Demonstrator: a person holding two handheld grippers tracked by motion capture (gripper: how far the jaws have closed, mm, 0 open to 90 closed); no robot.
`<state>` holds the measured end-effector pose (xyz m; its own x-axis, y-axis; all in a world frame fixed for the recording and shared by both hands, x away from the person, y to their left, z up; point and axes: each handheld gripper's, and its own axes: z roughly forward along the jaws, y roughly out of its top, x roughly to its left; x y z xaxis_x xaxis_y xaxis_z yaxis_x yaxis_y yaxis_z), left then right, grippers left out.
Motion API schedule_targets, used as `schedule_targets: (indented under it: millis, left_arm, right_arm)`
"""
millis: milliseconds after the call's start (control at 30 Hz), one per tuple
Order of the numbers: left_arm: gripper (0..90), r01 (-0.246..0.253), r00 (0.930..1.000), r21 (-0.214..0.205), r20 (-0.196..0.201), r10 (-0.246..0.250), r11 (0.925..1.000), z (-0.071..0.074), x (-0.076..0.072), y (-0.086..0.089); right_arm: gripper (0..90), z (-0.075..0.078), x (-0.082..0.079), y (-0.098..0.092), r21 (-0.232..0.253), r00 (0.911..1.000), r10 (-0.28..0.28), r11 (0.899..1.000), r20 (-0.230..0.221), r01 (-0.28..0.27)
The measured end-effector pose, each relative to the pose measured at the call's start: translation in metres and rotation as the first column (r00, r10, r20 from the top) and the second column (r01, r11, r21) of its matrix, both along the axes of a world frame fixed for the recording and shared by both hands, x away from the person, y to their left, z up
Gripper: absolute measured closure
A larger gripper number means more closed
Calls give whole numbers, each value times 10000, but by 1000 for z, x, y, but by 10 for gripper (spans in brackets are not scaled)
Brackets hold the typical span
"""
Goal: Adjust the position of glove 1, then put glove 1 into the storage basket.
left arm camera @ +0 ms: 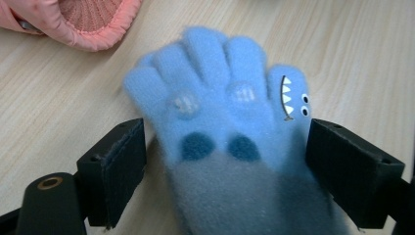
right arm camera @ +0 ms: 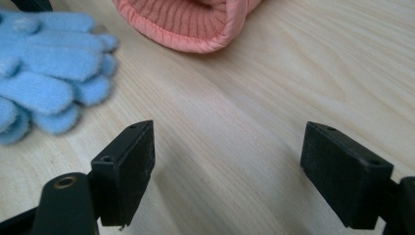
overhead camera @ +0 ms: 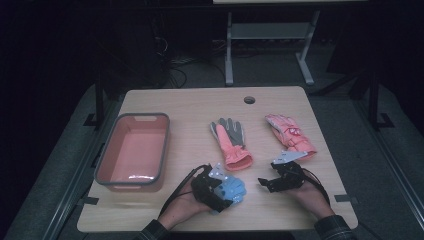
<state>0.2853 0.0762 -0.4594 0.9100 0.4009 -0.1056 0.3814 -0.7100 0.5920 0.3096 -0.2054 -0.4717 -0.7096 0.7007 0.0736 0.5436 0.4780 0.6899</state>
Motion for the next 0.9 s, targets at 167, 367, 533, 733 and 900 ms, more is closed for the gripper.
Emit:
schedule_targets:
  millis: [167, 367, 533, 733, 900]
  left_arm:
    - [159, -11, 10000, -54, 78, 12, 10000, -2, -2, -3]
    - [274, 228, 9996, 16, 164, -229, 9997, 0, -5, -2]
    - [442, 499, 9987, -97, -34, -500, 9987, 2, -5, -1]
    - [683, 583, 9956, -518, -709, -619, 9970, 2, -1, 3]
    - [734, 535, 9942, -642, -894, -591, 9965, 1, 0, 3]
  right_arm:
    - [183, -2, -2, -1, -142, 9999, -90, 9999, 136, 92]
    - [148, -6, -2, 2, -226, 9995, 22, 9997, 304, -15]
    - [132, -8, -2, 3, -89, 9991, -4, 10000, 426, 8]
    - [106, -10, -1, 3, 24, 9986, 14, 10000, 520, -15]
    - [97, -10, -1, 3, 13, 9987, 56, 10000, 507, -56]
